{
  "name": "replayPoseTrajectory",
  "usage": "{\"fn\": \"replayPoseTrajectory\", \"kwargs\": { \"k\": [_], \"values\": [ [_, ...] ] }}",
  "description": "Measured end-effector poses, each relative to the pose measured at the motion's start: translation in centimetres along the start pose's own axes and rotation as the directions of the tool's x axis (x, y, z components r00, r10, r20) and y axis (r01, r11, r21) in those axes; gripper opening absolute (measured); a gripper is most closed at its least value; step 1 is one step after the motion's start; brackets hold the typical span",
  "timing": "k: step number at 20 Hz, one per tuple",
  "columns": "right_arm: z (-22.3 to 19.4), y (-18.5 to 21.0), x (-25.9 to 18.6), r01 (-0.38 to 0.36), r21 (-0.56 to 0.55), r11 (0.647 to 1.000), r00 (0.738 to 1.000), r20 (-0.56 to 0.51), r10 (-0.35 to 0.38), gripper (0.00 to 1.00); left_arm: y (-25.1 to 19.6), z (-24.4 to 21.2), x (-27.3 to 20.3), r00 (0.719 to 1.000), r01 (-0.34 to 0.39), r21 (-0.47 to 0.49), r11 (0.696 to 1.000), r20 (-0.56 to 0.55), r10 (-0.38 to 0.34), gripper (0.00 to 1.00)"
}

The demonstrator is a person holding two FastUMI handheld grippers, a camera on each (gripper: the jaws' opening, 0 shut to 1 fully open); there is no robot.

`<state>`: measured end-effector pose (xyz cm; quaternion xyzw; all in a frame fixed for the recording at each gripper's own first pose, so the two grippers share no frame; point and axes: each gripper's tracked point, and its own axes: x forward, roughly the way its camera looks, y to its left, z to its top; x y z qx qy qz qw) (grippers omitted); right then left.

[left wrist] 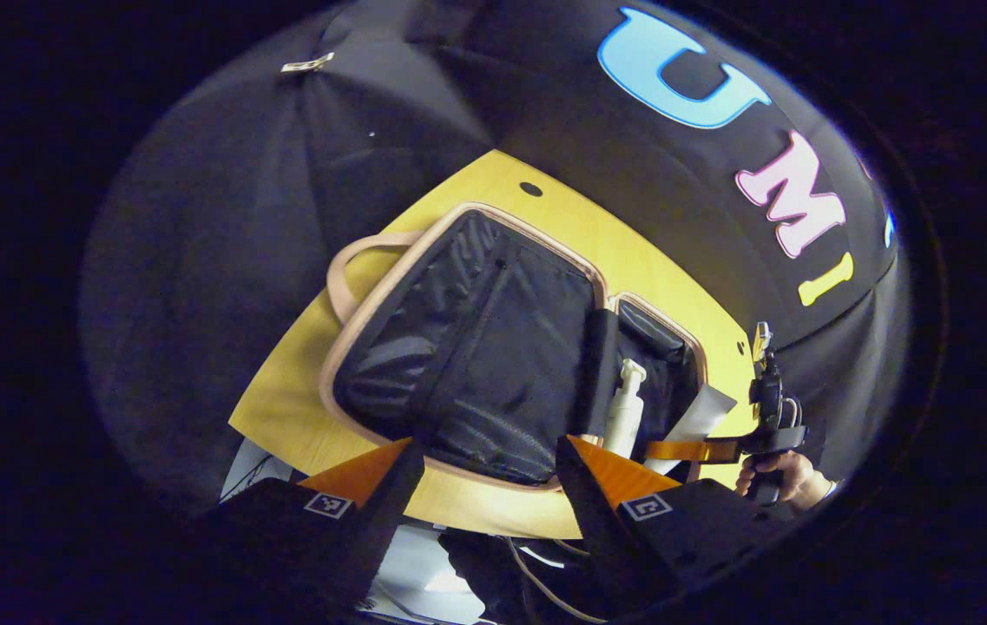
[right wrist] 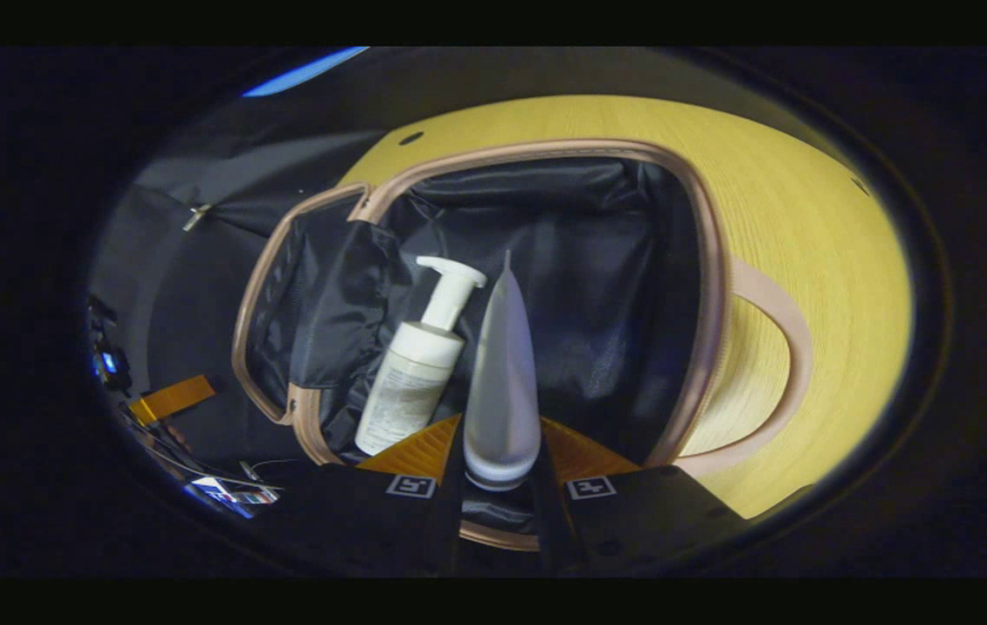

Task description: First open the suitcase, pack the skin care products into it, and then close the suitcase.

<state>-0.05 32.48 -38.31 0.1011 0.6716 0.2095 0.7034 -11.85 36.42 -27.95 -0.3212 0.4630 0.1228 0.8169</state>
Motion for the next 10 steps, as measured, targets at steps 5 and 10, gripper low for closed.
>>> {"fn": "replayPoseTrajectory", "kwargs": {
  "k": [5, 10],
  "values": [
    [0.4, 0.0, -0.6, 0.023, 0.101, 0.995, 0.998, -0.057, -0.018, 0.41, 4.5, 1.3, -0.2, 0.999, -0.038, -0.063, 0.997, 0.019, 0.039, 0.96],
    [1.6, 2.7, -3.4, -0.064, 0.100, 0.993, 0.997, 0.055, 0.059, 0.88, 6.8, 3.2, 1.6, 0.998, -0.053, -0.113, 0.992, 0.010, 0.055, 0.97]
  ]
}}
